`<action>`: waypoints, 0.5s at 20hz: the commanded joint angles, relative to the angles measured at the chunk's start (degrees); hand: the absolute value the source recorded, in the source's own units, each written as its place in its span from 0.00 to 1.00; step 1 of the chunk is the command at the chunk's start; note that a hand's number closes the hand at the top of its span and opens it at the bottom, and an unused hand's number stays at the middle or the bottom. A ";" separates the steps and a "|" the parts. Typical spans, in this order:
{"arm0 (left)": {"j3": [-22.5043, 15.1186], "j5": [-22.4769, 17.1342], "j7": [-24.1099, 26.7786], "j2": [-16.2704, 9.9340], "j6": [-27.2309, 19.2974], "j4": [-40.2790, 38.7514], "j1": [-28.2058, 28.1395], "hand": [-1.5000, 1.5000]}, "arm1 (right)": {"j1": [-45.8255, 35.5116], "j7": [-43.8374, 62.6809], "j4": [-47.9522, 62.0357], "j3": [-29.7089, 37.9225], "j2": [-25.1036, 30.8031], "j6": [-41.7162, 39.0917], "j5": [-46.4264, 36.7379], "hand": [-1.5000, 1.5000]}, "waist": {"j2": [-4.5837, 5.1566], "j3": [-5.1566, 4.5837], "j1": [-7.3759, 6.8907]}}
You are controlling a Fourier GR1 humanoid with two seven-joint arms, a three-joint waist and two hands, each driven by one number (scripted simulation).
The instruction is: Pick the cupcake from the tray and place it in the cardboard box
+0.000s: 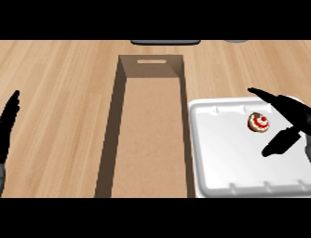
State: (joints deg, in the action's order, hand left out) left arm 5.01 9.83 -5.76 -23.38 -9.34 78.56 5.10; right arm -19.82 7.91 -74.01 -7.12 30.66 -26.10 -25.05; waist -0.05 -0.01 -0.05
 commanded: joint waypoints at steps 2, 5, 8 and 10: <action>2.17 0.08 1.09 -0.54 2.28 -2.62 1.57 0.50 | -1.44 3.51 2.04 -0.19 -1.64 -2.45 -3.81 0.00 | 0.08 0.00 -0.08; 1.78 1.04 1.33 1.22 1.26 -1.18 0.65 0.50 | -1.77 3.48 7.28 -0.44 -4.28 -0.43 -6.51 0.00 | 0.10 0.01 -0.22; 3.80 0.75 0.27 -0.11 3.23 -0.06 0.59 0.50 | -0.46 4.22 6.86 -1.12 -7.52 2.23 -9.74 0.00 | 0.06 0.01 -0.16; 1.20 3.83 1.95 3.74 -0.05 -4.64 3.07 0.50 | -2.65 -0.34 12.45 1.39 -5.52 3.68 -10.66 1.00 | 0.14 0.02 -0.14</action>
State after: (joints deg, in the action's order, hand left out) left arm 7.62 11.07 -3.49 -22.37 -7.50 75.30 6.85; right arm -20.85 10.13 -66.89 -7.15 25.74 -24.70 -32.97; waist 0.02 0.00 -0.16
